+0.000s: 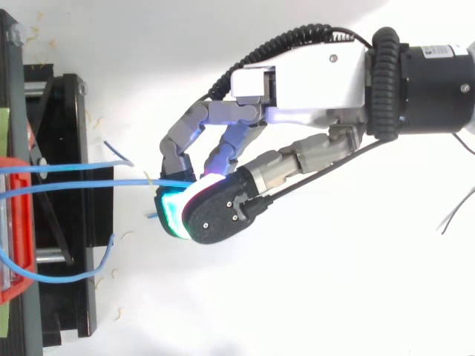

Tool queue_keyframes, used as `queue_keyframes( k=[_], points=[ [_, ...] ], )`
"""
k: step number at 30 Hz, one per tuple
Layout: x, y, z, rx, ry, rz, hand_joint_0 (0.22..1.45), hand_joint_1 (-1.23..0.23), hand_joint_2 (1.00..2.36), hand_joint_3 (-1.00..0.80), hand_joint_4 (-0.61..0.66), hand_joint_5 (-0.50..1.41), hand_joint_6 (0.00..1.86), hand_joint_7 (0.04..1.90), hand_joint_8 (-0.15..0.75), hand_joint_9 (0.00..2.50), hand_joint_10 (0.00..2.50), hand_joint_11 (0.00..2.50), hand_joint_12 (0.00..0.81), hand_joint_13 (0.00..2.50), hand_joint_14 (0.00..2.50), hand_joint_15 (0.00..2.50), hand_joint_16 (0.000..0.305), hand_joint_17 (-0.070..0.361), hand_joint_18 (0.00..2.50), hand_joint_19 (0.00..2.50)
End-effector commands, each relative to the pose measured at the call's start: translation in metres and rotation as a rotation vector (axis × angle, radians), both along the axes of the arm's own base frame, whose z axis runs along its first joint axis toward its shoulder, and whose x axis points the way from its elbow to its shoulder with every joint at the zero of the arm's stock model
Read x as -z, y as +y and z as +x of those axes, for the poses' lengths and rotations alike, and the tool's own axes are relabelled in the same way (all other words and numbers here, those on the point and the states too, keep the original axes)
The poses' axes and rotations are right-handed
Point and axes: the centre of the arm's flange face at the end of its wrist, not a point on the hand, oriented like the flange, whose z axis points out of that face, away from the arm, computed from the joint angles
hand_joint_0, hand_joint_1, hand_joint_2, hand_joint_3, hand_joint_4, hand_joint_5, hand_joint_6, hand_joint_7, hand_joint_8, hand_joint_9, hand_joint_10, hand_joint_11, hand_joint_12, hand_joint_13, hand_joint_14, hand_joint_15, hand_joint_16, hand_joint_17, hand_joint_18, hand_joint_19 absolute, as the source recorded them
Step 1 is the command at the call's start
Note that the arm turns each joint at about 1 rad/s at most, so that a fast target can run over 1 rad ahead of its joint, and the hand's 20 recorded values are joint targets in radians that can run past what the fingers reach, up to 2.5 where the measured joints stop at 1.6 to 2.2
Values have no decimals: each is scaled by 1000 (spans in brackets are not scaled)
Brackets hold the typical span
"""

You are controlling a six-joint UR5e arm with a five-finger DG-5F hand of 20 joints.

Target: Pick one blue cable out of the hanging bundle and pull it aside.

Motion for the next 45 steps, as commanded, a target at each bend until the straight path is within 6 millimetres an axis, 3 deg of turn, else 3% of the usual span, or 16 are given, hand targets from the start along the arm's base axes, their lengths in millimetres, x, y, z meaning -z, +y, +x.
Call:
queue_keyframes(
  k=[1,6,8,12,20,25,27,29,32,37,40,42,43,44,45],
  points=[
    [3,-6,-6,18,44,2,424,-396,1000,-500,-22,-43,846,941,252,937,7,178,448,707,19,488,69,156,440,666],
    [12,-27,-17,188,112,-34,411,-390,1000,-500,10,-52,833,922,266,898,7,177,458,687,17,483,71,161,435,673],
    [15,-31,-24,290,147,-76,408,-390,1000,-500,15,-53,831,910,269,896,7,184,458,685,17,484,72,162,433,672],
    [17,-30,-28,331,170,-109,402,-390,1000,-500,37,-63,832,861,279,871,7,184,459,672,19,478,73,164,430,673],
    [13,-20,-29,436,184,-298,404,-404,1000,-500,45,-65,824,851,281,860,7,182,461,670,17,471,73,164,432,681],
    [10,-9,-27,435,169,-278,407,-421,1000,-500,46,-65,824,855,281,863,6,189,460,671,17,479,72,163,436,673],
    [10,-6,-26,428,166,-270,408,-449,1000,-500,50,-64,825,855,280,865,7,190,459,673,17,475,72,162,436,672],
    [10,-2,-25,422,164,-269,488,-575,1000,-500,36,-67,836,886,244,857,8,214,415,661,20,491,63,142,404,698],
    [10,2,-25,418,164,-269,558,-665,1009,-355,16,-68,854,931,225,870,9,223,391,661,21,497,57,129,409,694],
    [8,10,-23,415,158,-241,567,-741,1010,-176,-5,-55,866,950,266,918,9,216,434,722,17,470,68,154,529,650],
    [3,13,-22,420,152,-213,558,-773,1006,-126,13,-68,887,871,282,904,10,223,456,730,17,468,73,164,555,653],
    [-8,18,-19,422,146,-188,519,-699,1005,-256,10,-70,888,847,286,921,8,222,459,727,17,478,74,167,534,663],
    [-12,19,-18,422,147,-185,477,-620,1006,-392,-10,-79,891,877,251,896,9,248,416,682,20,494,63,143,451,705],
    [-16,20,-18,421,151,-183,439,-451,1000,-500,-9,-72,882,881,262,915,8,222,437,701,19,488,68,153,464,703],
    [-24,22,-17,422,155,-178,431,-374,1000,-500,-6,-70,880,880,265,923,9,225,443,706,19,490,69,156,463,701]
  ],
)
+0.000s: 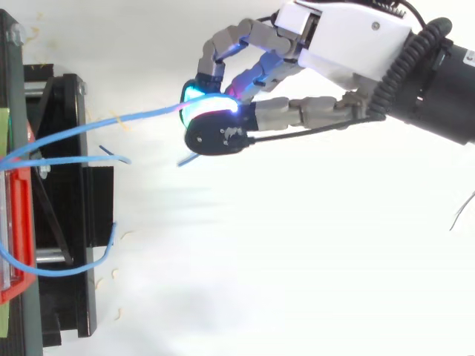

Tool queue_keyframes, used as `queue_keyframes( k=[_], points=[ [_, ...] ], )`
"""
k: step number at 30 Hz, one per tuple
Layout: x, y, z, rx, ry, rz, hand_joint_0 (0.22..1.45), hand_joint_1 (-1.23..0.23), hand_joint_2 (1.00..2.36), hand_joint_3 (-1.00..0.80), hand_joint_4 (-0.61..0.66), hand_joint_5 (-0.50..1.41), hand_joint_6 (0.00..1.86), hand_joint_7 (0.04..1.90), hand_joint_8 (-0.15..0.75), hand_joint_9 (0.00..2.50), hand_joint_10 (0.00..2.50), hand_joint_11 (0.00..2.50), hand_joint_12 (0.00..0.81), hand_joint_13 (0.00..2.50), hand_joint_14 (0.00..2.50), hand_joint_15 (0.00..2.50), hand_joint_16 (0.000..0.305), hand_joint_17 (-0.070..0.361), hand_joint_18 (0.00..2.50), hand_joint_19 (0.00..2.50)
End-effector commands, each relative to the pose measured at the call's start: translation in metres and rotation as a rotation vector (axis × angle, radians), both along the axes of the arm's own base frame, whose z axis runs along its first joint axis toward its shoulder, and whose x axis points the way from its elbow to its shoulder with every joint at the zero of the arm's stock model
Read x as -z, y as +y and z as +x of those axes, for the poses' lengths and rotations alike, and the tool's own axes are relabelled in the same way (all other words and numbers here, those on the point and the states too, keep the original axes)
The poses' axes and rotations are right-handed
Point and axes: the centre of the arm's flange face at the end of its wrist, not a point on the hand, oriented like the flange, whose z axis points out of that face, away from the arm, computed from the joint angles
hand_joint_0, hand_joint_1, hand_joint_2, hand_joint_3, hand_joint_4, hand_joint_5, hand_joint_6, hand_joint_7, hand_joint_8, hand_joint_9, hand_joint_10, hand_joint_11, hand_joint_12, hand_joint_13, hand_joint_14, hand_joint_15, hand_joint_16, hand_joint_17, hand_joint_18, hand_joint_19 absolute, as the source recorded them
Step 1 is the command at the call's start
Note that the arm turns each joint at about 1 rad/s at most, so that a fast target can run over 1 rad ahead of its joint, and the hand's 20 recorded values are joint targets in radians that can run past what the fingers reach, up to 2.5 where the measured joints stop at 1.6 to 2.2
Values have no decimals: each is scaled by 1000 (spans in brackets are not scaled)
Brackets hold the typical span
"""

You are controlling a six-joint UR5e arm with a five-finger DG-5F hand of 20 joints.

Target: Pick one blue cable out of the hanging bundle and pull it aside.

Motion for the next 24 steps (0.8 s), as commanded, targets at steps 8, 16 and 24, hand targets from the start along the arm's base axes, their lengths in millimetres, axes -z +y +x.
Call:
queue_keyframes(
  k=[8,16,24],
  points=[
    [-48,17,2,-4,30,39,516,-292,1001,-480,-2,-72,877,906,247,915,9,237,414,680,21,500,61,137,405,743],
    [-47,34,2,-21,18,129,557,-718,1005,-116,22,-53,867,966,288,962,8,227,460,773,18,473,73,163,607,674],
    [-47,46,2,-20,1,186,509,-704,1007,-249,17,-68,899,867,280,925,8,234,452,741,17,479,72,163,577,693]
  ],
)
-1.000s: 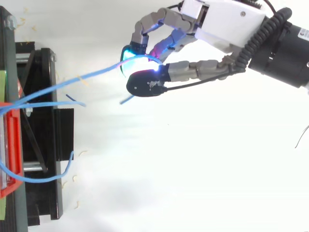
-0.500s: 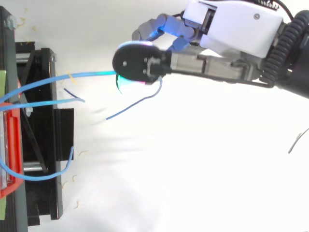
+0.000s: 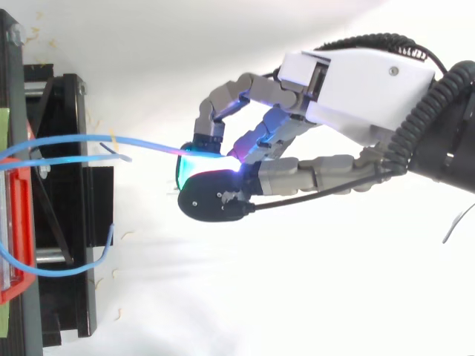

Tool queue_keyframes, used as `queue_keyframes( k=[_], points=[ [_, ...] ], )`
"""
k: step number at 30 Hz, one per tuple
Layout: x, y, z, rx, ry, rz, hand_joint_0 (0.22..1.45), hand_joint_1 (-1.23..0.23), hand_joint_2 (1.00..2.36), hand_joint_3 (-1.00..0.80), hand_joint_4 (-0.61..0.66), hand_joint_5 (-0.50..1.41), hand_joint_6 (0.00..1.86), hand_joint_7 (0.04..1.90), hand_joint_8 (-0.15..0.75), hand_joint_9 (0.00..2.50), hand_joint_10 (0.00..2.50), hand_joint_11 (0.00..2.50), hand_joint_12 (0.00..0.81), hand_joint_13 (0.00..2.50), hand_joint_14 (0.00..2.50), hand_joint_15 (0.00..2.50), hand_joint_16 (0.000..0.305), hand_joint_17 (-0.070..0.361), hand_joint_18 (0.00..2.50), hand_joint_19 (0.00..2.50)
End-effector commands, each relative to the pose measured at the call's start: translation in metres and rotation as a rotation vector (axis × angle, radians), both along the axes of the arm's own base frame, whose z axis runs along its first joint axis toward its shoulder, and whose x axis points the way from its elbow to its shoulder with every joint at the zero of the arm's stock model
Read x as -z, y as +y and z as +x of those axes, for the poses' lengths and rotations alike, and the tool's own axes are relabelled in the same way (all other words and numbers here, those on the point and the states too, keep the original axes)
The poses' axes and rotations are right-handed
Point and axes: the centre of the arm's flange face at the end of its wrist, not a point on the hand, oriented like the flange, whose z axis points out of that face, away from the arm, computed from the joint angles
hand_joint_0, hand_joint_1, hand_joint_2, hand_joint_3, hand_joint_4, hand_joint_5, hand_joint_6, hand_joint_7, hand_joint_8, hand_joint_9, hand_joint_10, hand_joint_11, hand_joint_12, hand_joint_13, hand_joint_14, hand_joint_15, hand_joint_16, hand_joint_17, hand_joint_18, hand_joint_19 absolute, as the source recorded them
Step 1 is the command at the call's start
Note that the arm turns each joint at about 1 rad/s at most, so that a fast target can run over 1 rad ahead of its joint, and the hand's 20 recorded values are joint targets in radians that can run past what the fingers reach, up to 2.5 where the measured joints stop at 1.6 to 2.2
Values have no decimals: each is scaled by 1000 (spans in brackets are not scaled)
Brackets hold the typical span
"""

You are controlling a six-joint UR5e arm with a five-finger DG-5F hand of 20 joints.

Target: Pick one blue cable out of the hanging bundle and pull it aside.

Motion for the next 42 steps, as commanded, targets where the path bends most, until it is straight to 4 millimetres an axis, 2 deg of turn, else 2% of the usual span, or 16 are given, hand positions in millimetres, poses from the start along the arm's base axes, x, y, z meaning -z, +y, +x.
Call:
queue_keyframes(
  k=[1,2,3,4,7,9,11,13,16,20,22,25,26,29,33,42],
  points=[
    [1,4,0,4,-8,27,486,-636,1007,-361,9,-70,897,879,267,923,9,240,441,730,18,484,69,155,548,706],
    [0,6,0,6,-15,46,459,-484,1000,-488,-3,-68,889,911,259,936,10,256,425,714,19,494,64,145,506,729],
    [0,7,1,5,-17,54,459,-459,1000,-500,-9,-68,888,916,257,939,10,250,425,715,19,498,65,145,506,732],
    [0,9,1,3,-19,64,474,-310,1000,-500,-18,-68,885,924,248,938,9,248,421,708,20,492,63,142,486,738],
    [1,15,1,-11,-25,107,529,-233,1003,-456,-28,-71,883,931,244,932,10,253,409,690,21,503,59,132,450,768],
    [1,17,1,-13,-31,142,541,-278,1006,-393,-16,-70,882,931,243,930,10,258,407,689,21,500,58,130,451,773],
    [1,18,1,-9,-32,156,568,-488,1009,-204,43,-63,876,917,285,955,9,235,454,741,19,479,68,154,555,722],
    [2,18,0,-3,-27,171,566,-561,1003,-118,22,-58,873,886,302,960,8,227,475,762,17,469,74,166,611,702],
    [1,19,-1,6,-28,191,499,-641,1226,-89,19,-57,870,902,317,956,8,248,497,777,16,467,79,178,655,684],
    [-9,21,3,1,-54,198,474,-715,1361,-51,4,-71,894,864,318,917,9,271,498,749,16,469,79,179,648,683],
    [-12,21,5,-1,-63,201,471,-720,1382,-52,13,-79,905,833,313,890,9,267,497,745,16,472,79,179,640,686],
    [-21,23,8,-6,-85,207,518,-686,1002,-197,53,-82,906,806,304,885,9,269,482,728,16,472,77,173,608,693],
    [-23,25,9,-11,-89,206,494,-625,1006,-308,42,-85,905,819,287,882,12,278,460,705,18,475,72,162,560,709],
    [-29,32,14,-27,-123,201,474,-504,1003,-440,33,-88,898,865,263,870,11,288,428,674,19,495,63,143,488,739],
    [-31,40,22,-48,-182,190,470,-423,1001,-484,16,-85,895,864,267,884,11,288,432,680,19,500,64,144,491,738],
    [-36,53,36,-77,-276,122,483,-387,1000,-494,26,-81,891,850,268,902,10,284,431,698,18,497,63,142,499,744]
  ],
)
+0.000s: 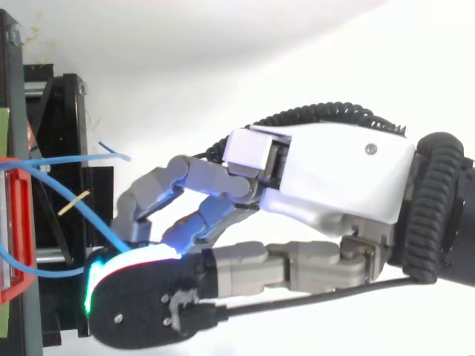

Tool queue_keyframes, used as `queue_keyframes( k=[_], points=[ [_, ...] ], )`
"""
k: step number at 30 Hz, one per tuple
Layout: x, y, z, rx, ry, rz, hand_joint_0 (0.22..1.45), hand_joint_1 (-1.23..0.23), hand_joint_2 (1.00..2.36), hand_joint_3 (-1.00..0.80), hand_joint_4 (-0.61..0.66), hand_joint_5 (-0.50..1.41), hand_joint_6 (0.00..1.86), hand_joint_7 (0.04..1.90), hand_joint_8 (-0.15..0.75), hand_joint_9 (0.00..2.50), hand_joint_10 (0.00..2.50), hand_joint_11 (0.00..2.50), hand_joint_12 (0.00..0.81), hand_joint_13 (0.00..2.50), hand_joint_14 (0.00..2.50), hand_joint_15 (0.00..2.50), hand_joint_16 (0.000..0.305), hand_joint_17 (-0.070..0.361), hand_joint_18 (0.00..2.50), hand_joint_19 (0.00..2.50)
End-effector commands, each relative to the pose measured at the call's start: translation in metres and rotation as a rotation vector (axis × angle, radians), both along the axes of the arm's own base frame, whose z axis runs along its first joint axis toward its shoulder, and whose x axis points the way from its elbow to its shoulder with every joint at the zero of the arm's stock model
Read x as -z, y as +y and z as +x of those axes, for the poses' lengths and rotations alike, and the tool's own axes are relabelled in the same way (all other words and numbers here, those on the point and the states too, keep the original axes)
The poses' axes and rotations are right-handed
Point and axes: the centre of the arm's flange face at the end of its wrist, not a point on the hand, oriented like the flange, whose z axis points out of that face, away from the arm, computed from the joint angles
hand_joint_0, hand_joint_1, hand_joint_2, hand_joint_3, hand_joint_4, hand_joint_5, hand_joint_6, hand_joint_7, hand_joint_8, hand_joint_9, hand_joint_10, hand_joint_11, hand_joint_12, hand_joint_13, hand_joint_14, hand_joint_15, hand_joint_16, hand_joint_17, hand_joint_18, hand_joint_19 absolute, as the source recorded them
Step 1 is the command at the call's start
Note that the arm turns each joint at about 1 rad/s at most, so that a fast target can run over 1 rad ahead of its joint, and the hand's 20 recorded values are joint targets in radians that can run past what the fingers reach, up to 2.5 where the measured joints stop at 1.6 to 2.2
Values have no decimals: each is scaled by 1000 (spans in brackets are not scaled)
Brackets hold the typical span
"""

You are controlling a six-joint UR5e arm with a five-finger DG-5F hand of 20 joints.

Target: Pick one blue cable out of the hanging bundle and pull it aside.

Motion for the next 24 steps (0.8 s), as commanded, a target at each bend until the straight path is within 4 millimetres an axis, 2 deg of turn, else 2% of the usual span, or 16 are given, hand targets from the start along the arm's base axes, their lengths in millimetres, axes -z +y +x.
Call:
queue_keyframes(
  k=[1,4,6,10,16,17,20,22,24],
  points=[
    [-1,3,4,10,-28,-27,484,-386,1000,-495,26,-81,890,846,268,901,11,294,430,697,20,499,63,141,499,743],
    [2,6,5,14,-26,-44,483,-387,1000,-493,42,-81,876,835,268,901,11,289,431,698,18,496,63,142,502,742],
    [37,15,14,9,9,-51,484,-391,1000,-496,47,-82,861,833,268,898,11,295,431,697,18,496,63,141,506,743],
    [44,21,15,11,15,-41,486,-418,1000,-495,57,-83,833,808,270,888,11,293,430,695,19,499,63,141,512,744],
    [65,16,6,20,70,-59,490,-462,1000,-488,62,-83,821,833,268,879,11,295,429,697,18,492,62,141,517,734],
    [76,9,2,34,93,-49,491,-474,1001,-482,59,-83,821,825,269,877,11,294,428,697,20,493,62,140,519,735],
    [75,6,0,40,104,-43,502,-506,1002,-469,66,-84,820,834,266,873,11,295,424,693,20,490,61,138,514,737],
    [65,5,-4,41,141,-50,506,-527,1002,-463,66,-84,819,836,260,870,11,294,420,695,20,500,61,137,517,741],
    [64,4,-6,42,163,-58,507,-533,1002,-462,62,-84,818,833,261,867,11,292,421,698,19,496,61,136,522,739]
  ],
)
